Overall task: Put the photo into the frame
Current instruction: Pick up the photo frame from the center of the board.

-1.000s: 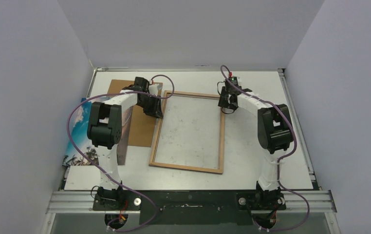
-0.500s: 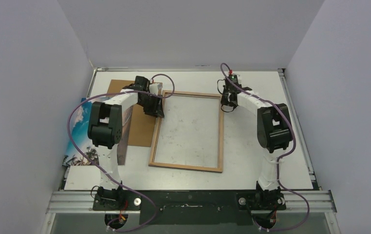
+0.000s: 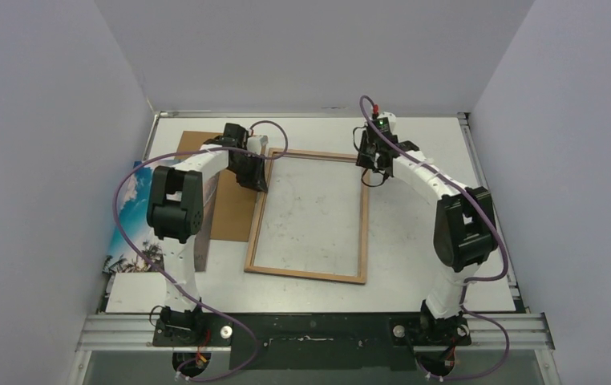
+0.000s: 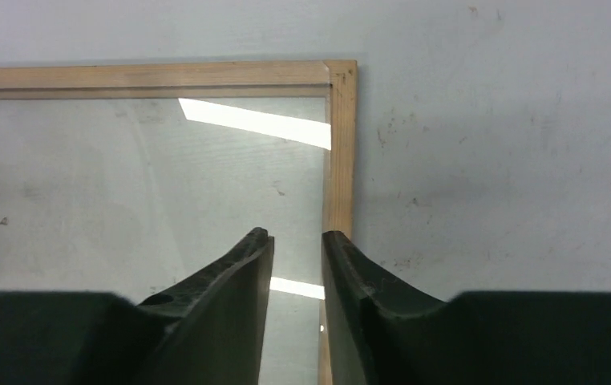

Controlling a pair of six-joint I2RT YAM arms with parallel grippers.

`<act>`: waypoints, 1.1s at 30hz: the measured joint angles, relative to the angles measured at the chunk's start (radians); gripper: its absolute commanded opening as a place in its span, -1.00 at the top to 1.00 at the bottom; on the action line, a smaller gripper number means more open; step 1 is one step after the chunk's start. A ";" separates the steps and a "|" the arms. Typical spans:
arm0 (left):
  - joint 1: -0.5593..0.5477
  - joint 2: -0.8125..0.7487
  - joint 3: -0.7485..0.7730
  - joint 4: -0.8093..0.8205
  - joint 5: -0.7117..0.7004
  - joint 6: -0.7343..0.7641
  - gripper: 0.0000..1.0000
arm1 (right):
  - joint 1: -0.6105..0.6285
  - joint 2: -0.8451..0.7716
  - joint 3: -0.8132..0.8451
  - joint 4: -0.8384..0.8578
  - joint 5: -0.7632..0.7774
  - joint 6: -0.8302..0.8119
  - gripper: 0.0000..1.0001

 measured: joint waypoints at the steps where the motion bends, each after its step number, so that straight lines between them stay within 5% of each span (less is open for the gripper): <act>1: -0.002 0.001 0.004 -0.005 -0.006 0.000 1.00 | -0.005 -0.005 -0.016 0.003 0.000 0.002 0.24; 15: -0.071 -0.002 0.217 -0.143 -0.249 0.092 1.00 | -0.118 -0.007 -0.291 0.108 -0.180 0.097 0.11; 33: -0.335 -0.019 0.742 -0.372 -0.603 0.401 1.00 | -0.285 -0.194 -0.282 0.196 -0.441 0.167 0.00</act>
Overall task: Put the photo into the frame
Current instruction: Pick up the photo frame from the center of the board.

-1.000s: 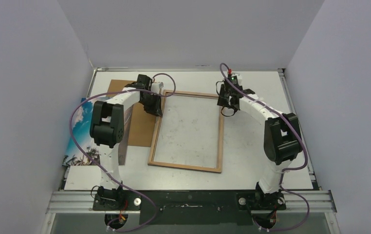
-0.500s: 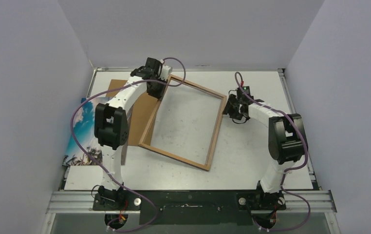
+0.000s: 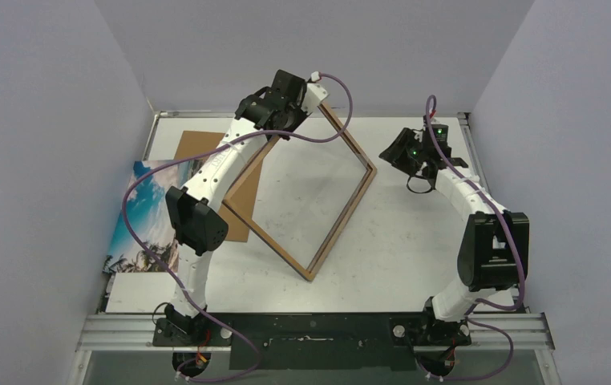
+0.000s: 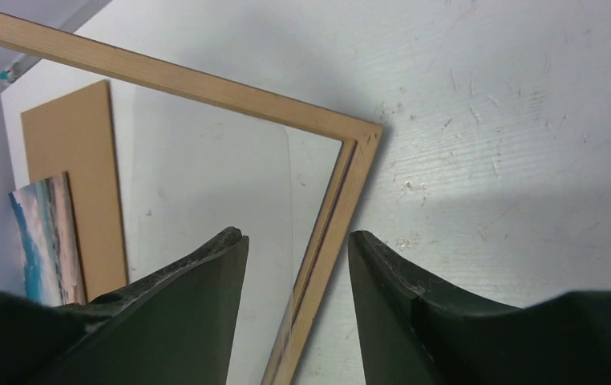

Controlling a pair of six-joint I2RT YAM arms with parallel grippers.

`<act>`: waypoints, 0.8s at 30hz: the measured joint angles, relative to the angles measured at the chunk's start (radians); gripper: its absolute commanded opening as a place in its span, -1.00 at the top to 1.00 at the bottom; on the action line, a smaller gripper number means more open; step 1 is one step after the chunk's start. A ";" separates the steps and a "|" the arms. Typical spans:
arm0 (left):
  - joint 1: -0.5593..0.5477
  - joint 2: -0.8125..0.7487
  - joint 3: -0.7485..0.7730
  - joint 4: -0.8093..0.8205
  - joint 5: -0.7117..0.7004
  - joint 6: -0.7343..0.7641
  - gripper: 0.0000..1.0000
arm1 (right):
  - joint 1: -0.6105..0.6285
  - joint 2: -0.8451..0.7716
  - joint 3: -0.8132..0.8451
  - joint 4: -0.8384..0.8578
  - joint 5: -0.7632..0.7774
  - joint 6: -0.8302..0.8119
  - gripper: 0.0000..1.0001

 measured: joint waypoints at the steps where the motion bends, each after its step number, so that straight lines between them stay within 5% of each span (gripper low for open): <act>1: -0.014 0.000 0.018 -0.008 -0.020 0.026 1.00 | -0.005 -0.015 0.002 0.006 -0.001 0.003 0.00; 12: -0.082 -0.014 0.069 -0.029 -0.103 0.140 1.00 | -0.036 -0.121 -0.093 0.047 0.028 0.019 -0.06; 24: -0.085 -0.033 0.031 -0.022 -0.116 0.144 1.00 | -0.005 -0.099 -0.285 0.207 -0.112 0.071 -0.18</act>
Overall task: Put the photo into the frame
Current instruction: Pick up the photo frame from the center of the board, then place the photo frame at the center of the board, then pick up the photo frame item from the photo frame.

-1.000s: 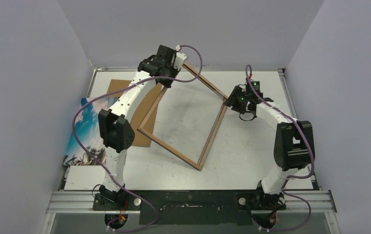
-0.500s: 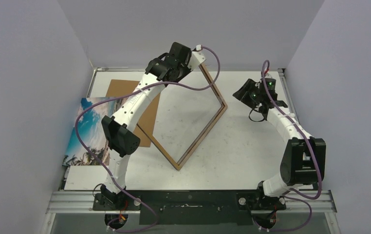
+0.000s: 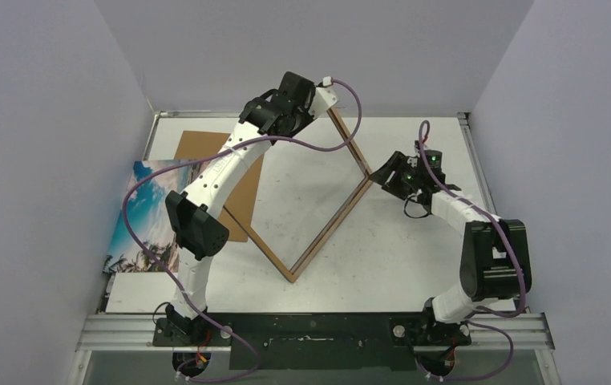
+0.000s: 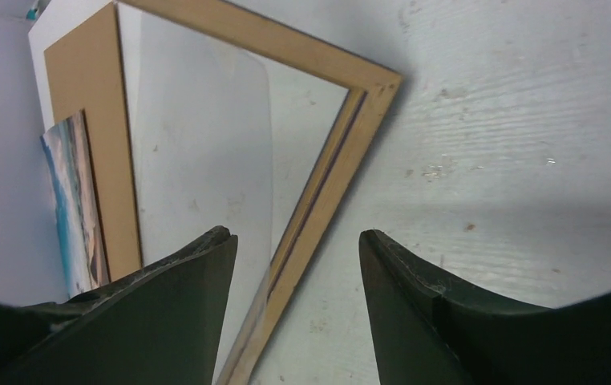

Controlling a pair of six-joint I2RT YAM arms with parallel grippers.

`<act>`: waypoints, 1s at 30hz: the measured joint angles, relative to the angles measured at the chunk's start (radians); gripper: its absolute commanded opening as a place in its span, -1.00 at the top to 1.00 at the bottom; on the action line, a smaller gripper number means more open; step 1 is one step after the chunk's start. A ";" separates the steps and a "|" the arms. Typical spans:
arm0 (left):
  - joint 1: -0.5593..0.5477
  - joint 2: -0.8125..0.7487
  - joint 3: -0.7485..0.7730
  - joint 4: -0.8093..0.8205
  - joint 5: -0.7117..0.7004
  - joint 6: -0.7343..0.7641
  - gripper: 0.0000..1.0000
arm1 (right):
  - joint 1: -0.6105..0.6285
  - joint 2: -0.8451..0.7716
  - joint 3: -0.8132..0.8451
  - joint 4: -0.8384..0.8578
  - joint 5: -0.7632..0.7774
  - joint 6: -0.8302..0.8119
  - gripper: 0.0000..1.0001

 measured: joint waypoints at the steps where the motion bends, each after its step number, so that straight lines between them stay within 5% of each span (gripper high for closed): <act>1: 0.000 0.000 0.000 0.000 0.000 0.000 1.00 | 0.012 0.004 -0.003 0.012 -0.011 0.003 -0.18; 15: -0.002 0.000 0.000 0.000 -0.001 0.001 1.00 | 0.122 0.168 -0.003 0.203 -0.061 0.074 -0.11; 24: -0.002 0.000 -0.009 0.005 -0.002 0.000 1.00 | 0.149 0.193 -0.003 0.249 -0.056 0.103 0.15; 30: 0.002 0.000 -0.042 0.018 -0.005 -0.001 1.00 | 0.164 0.228 -0.003 0.300 -0.041 0.145 0.78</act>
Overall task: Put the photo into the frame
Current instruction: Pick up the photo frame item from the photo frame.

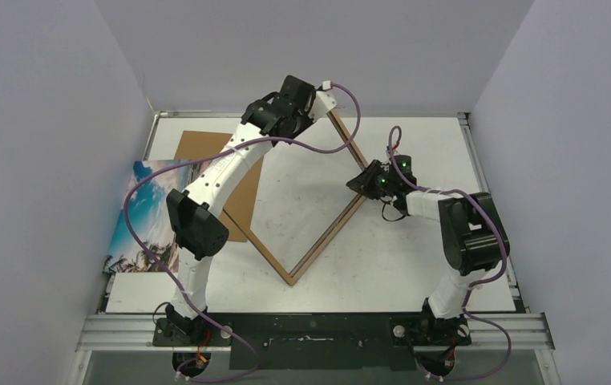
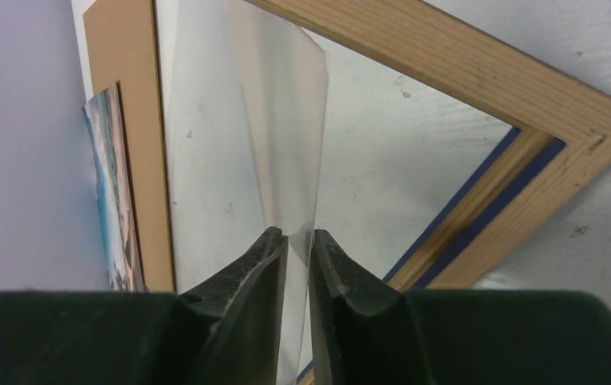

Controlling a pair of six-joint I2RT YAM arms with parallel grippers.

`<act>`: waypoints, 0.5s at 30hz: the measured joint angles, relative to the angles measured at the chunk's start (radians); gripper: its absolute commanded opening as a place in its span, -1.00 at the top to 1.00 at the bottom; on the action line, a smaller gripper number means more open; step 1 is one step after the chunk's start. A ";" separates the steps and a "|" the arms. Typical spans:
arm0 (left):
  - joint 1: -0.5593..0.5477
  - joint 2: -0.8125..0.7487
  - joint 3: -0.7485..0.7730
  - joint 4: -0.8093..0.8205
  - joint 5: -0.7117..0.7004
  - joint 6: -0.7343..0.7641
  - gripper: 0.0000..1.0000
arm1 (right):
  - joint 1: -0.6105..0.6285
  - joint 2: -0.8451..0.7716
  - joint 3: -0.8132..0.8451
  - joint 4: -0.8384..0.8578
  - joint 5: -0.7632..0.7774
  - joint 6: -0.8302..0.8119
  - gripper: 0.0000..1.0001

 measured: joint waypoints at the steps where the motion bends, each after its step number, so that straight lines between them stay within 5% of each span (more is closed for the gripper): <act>1: 0.001 0.000 -0.004 0.000 0.000 -0.001 1.00 | 0.003 0.000 0.000 0.004 0.005 0.010 0.86; 8: 0.049 0.002 -0.012 -0.010 0.041 -0.090 1.00 | 0.033 -0.109 0.016 -0.045 0.032 0.015 0.89; 15: 0.218 0.042 -0.064 -0.008 0.138 -0.275 1.00 | 0.060 -0.317 0.184 -0.219 0.039 -0.069 0.89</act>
